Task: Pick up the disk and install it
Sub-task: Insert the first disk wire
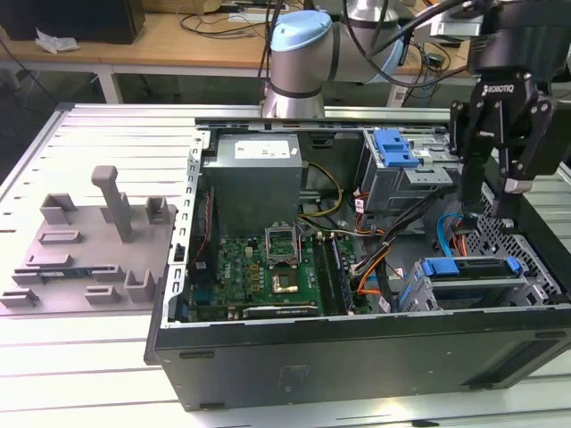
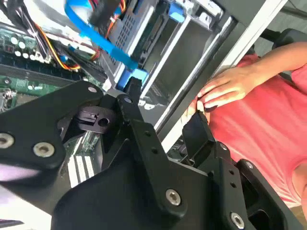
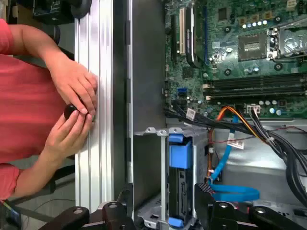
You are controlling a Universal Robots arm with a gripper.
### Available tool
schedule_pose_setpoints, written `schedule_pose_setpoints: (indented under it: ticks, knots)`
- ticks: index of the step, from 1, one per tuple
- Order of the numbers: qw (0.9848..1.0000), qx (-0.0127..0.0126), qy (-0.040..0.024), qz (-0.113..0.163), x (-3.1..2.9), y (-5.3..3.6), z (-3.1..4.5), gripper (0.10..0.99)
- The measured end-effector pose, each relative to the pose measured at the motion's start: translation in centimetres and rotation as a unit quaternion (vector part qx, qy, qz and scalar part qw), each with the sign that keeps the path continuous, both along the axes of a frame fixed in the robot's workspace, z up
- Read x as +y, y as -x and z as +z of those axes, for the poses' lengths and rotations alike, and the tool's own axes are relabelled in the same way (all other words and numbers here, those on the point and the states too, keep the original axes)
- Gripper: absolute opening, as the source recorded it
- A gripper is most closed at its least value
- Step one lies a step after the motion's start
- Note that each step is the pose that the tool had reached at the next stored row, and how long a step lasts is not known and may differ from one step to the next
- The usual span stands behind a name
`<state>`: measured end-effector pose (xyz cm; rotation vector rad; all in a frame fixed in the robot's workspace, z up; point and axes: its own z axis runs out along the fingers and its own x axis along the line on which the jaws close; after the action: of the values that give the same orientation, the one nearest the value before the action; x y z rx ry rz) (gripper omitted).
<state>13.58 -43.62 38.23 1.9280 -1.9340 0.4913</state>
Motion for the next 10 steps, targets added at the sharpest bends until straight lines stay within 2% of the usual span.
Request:
schedule_pose_setpoints:
  ticks: [4,7,10]
  knots:
    - [1.0000,0.0031,0.0002,0.000,0.75,-1.29,-0.12,0.624]
    - [1.0000,0.0036,0.0022,0.000,1.58,-1.79,-0.28,0.624]
    - [0.9999,0.0036,0.0157,0.000,2.35,-1.86,-0.46,0.624]
